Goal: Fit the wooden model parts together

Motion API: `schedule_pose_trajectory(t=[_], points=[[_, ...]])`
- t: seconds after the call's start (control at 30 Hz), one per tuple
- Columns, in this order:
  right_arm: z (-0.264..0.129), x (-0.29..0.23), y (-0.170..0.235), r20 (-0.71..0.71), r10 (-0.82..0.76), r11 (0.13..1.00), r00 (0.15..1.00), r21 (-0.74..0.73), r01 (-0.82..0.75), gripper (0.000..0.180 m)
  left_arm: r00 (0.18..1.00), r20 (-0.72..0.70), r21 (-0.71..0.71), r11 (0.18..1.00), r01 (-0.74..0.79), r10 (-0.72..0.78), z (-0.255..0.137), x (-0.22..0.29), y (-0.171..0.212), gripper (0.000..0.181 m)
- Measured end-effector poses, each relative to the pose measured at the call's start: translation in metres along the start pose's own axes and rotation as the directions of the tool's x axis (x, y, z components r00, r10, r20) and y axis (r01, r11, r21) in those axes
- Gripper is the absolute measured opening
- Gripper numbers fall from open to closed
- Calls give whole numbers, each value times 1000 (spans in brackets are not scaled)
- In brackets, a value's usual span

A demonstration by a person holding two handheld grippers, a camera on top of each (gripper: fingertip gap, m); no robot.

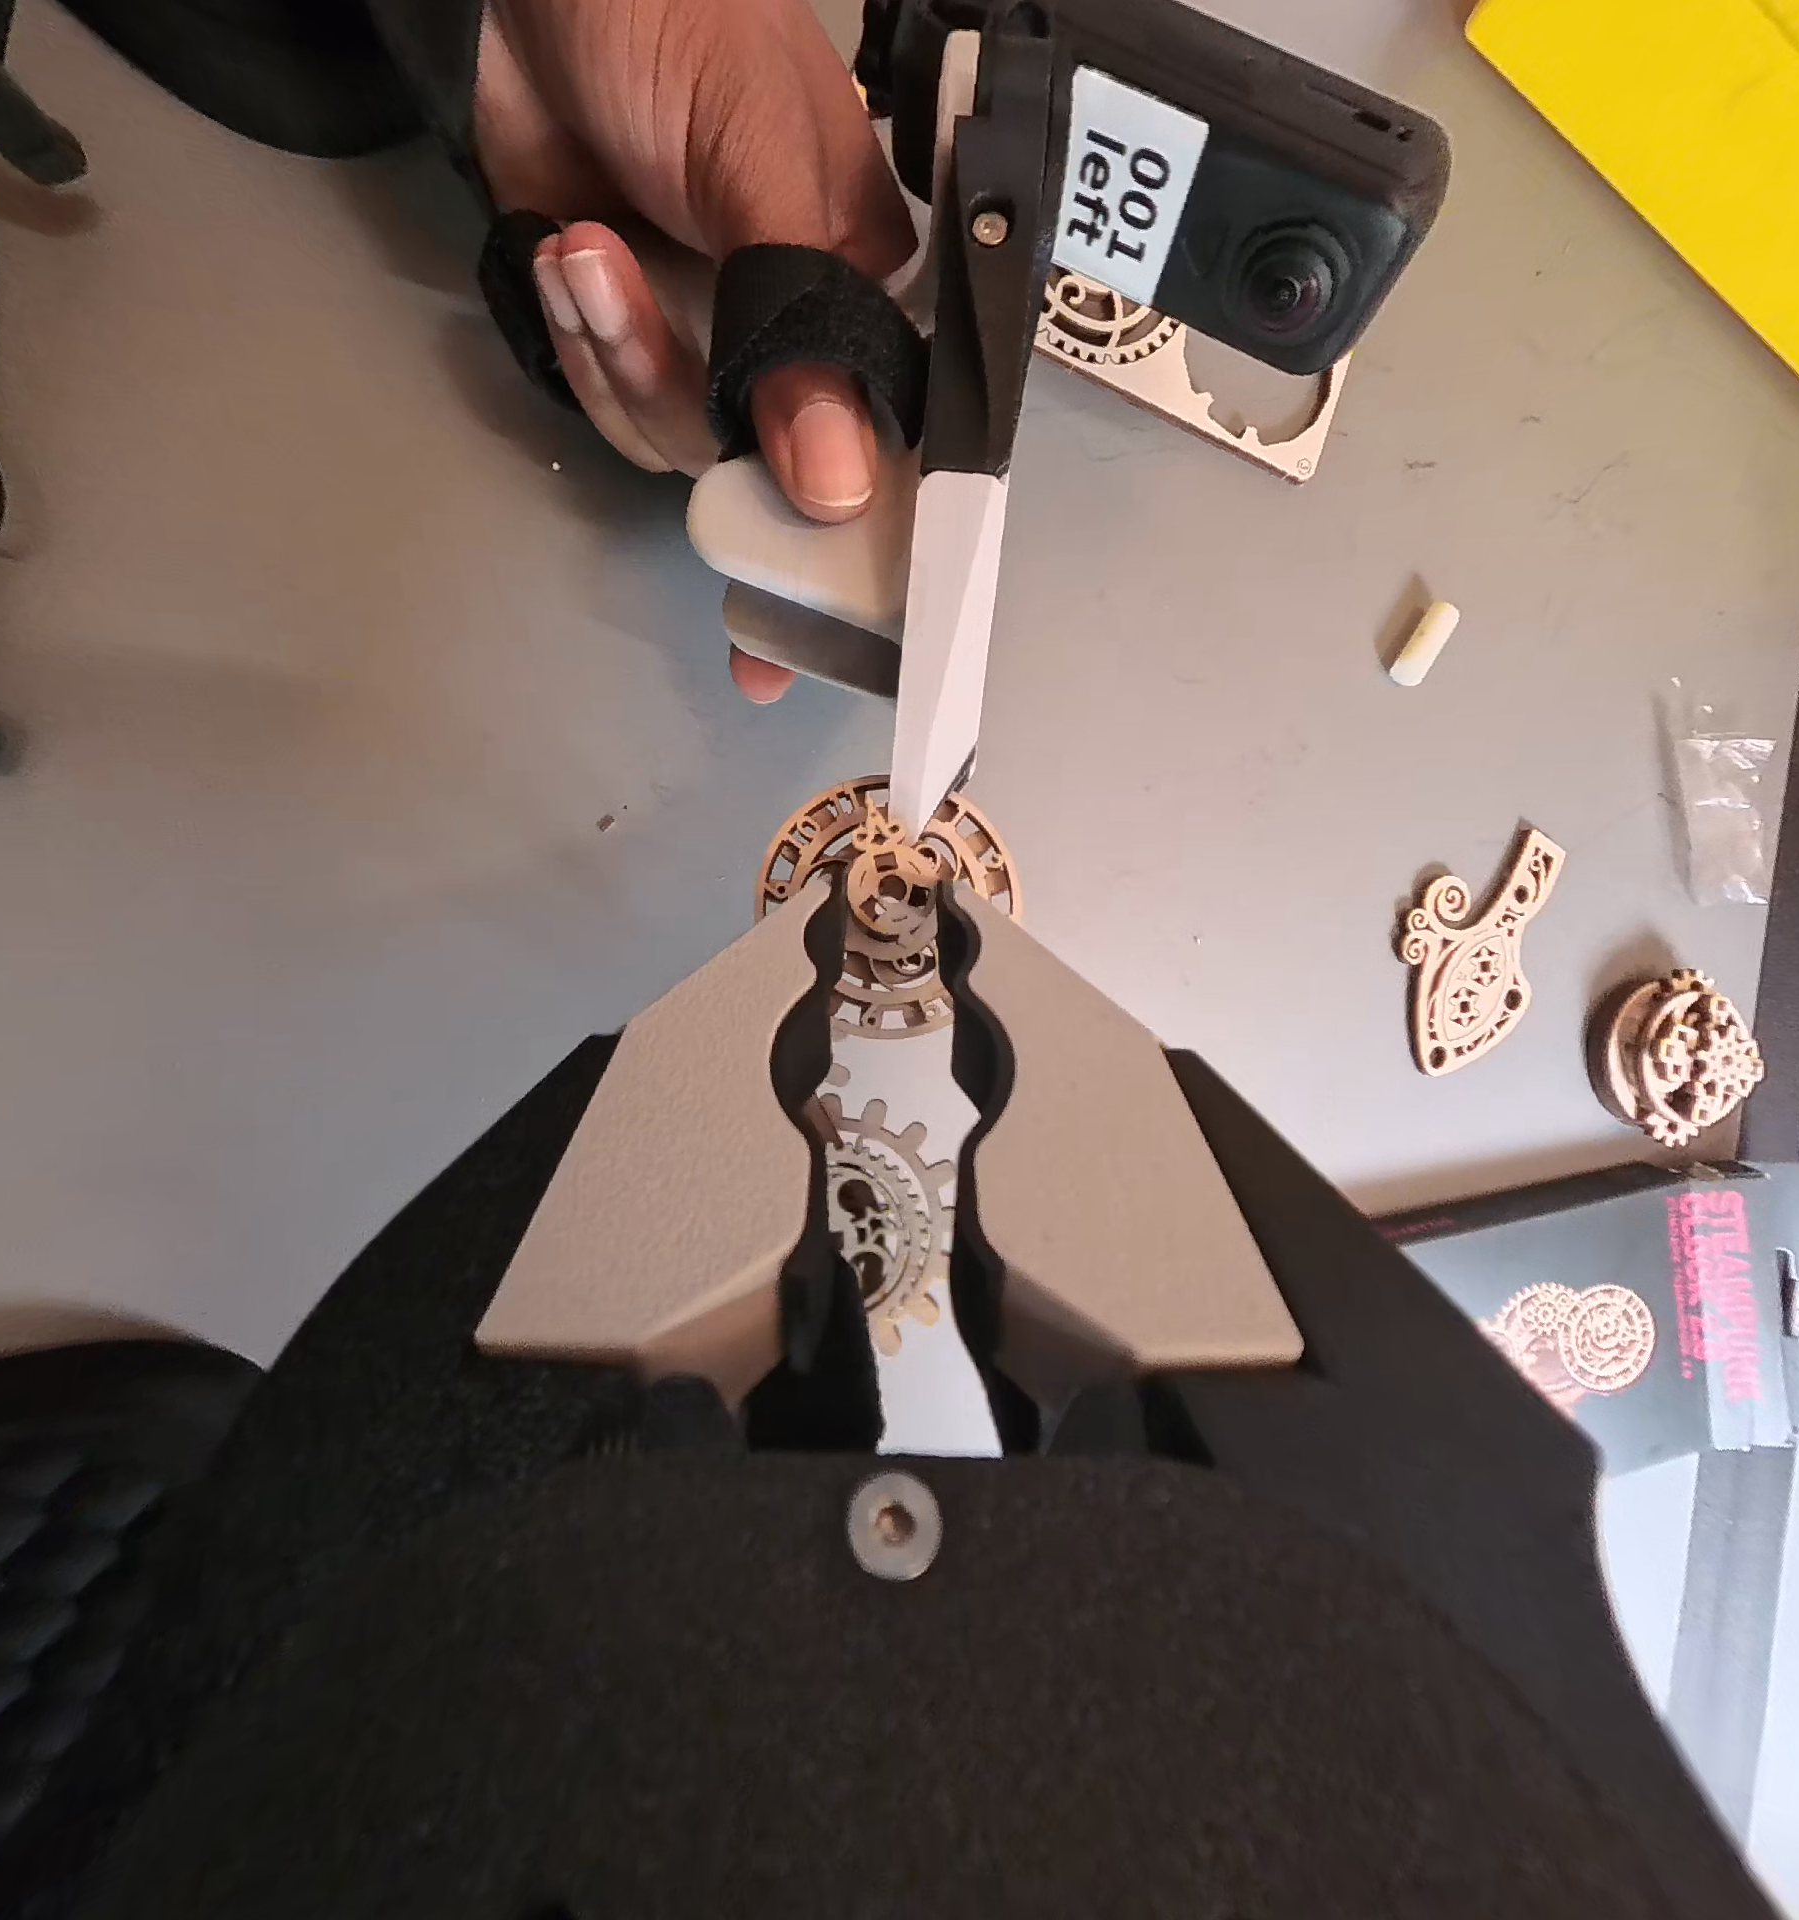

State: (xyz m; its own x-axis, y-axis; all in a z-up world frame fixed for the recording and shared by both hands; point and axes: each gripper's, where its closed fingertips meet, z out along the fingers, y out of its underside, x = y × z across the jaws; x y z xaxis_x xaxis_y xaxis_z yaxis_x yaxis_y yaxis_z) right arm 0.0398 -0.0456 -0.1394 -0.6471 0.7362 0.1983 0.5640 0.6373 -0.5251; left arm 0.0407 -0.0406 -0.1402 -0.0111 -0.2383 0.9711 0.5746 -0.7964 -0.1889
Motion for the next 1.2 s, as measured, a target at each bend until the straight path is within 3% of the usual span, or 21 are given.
schedule_pose_trajectory(t=[1.2], points=[[-6,-11,-2,86,-150,989,985,12,149,15,999,-38,-51,999,-1,-1,3,5,8,5]])
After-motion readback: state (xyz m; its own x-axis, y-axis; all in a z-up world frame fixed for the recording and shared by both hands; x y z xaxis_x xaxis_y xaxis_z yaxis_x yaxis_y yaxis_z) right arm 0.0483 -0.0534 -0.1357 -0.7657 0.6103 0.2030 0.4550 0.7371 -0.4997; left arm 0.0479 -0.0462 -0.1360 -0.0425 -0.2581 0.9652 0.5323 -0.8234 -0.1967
